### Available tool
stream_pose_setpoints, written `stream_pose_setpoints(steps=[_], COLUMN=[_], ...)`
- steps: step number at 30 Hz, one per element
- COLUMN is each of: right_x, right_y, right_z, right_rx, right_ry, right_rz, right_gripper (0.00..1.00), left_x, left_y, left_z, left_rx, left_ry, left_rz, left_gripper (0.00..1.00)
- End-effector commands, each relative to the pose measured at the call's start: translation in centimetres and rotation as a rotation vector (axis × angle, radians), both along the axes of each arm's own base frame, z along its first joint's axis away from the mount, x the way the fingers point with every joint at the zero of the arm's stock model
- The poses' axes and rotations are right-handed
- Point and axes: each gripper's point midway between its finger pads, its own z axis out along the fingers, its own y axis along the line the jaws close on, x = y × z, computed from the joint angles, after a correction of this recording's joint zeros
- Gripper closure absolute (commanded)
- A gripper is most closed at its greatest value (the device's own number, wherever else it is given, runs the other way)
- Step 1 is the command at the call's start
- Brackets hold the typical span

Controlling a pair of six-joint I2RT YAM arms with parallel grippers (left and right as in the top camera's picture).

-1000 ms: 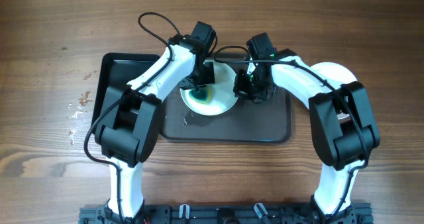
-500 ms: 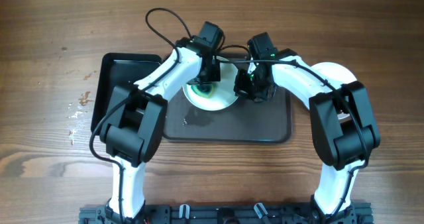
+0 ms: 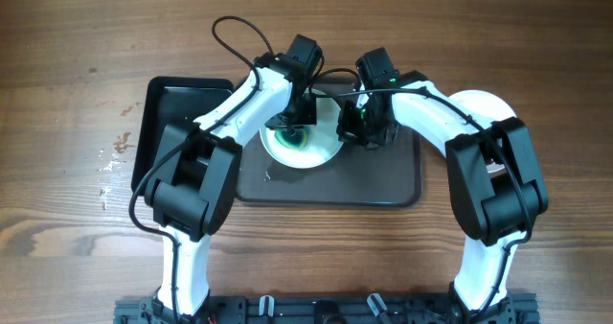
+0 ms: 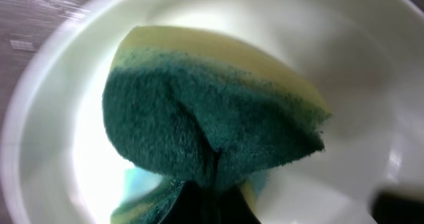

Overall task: Clean dirty plates on tray and stack at the side
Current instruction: 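Scrub the plate with the sponge while right gripper holds it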

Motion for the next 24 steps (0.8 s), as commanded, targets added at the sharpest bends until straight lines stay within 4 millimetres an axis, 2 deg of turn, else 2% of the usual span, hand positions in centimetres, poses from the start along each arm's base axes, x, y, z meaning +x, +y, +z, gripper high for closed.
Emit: stream_pose_setpoints(steps=[1, 3, 6, 7, 8, 11, 13, 15, 17, 18, 21, 24], right_x=[-0.4, -0.4, -0.4, -0.4, -0.5, -0.5, -0.4, -0.4, -0.4, -0.4, -0.4, -0.4], right_y=[0.0, 0.0, 0.0, 0.0, 0.0, 0.0, 0.0, 0.0, 0.0, 0.0, 0.0, 0.0], right_z=[-1.4, -1.4, -1.4, -1.4, -1.4, -1.4, -1.4, -1.4, -1.4, -1.4, -1.4, -1.4], right_rx=[-0.013, -0.014, -0.014, -0.015, -0.015, -0.015, -0.014, -0.014, -0.014, -0.014, -0.014, -0.013], right_ry=[0.025, 0.026, 0.027, 0.027, 0.028, 0.027, 0.025, 0.025, 0.025, 0.025, 0.025, 0.025], right_rz=[0.014, 0.014, 0.014, 0.015, 0.015, 0.016, 0.016, 0.015, 0.015, 0.016, 0.015, 0.013], right_gripper=[0.96, 0.96, 0.96, 0.96, 0.96, 0.96, 0.96, 0.96, 0.96, 0.96, 0.96, 0.96], left_x=[-2.4, -0.7, 2.2, 2.9, 3.9, 3.8, 3.1, 2.4, 1.3, 0.5, -2.9, -4.7], left_y=[-4.2, -3.8, -1.6, -0.5, 2.3, 6.4, 8.3, 8.8, 8.3, 7.4, 2.0, -2.2], left_z=[-1.5, -1.5, -1.6, -1.7, -1.7, -1.6, -1.5, -1.5, -1.8, -2.0, -2.0, -0.7], left_rx=[-0.19, -0.165, -0.083, -0.043, 0.06, 0.221, 0.3, 0.315, 0.295, 0.253, -0.025, -0.273], left_ry=[0.112, 0.046, -0.056, -0.083, -0.125, -0.138, -0.12, -0.084, -0.033, 0.012, 0.186, 0.274], left_rz=[-0.113, -0.075, 0.047, 0.084, 0.163, 0.255, 0.267, 0.265, 0.237, 0.192, -0.039, -0.107], left_gripper=[0.96, 0.96, 0.96, 0.96, 0.96, 0.96, 0.96, 0.96, 0.96, 0.96, 0.96, 0.96])
